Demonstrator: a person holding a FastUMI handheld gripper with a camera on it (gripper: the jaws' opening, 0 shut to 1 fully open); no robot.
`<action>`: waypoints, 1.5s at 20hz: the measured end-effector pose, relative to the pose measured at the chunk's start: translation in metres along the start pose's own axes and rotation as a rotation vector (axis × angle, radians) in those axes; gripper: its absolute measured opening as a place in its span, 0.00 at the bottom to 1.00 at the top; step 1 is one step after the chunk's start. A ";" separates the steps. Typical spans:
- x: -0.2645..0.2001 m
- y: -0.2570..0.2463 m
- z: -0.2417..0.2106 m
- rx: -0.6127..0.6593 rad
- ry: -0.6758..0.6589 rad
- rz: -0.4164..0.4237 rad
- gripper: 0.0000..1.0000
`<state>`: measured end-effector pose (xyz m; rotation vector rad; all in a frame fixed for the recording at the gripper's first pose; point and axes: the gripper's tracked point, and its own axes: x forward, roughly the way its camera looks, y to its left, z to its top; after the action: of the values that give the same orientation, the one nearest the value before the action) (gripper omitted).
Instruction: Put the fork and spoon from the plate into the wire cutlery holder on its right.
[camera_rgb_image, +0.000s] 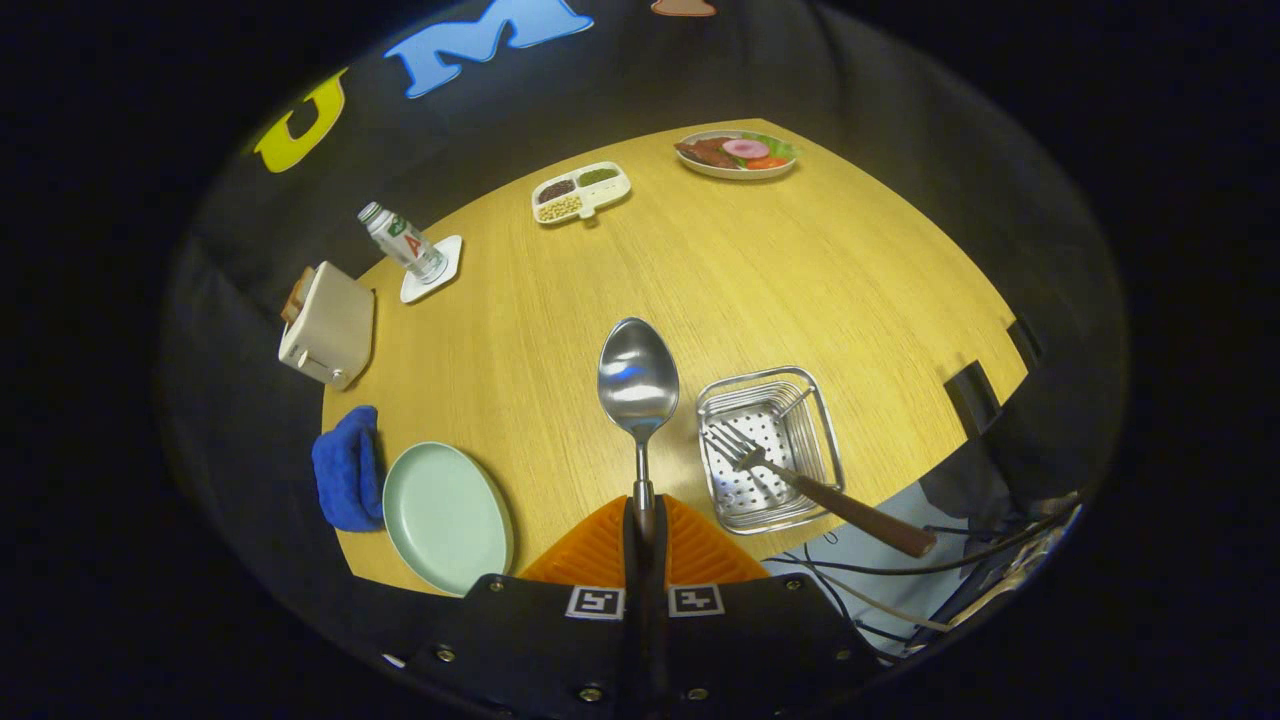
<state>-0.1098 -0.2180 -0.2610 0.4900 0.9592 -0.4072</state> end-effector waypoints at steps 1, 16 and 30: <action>-0.002 -0.007 -0.002 0.020 0.003 -0.008 0.02; -0.005 -0.045 -0.027 0.108 0.111 -0.029 0.08; -0.004 -0.042 -0.011 0.066 0.072 -0.045 0.11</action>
<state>-0.1416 -0.2460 -0.2716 0.5470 1.0297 -0.4659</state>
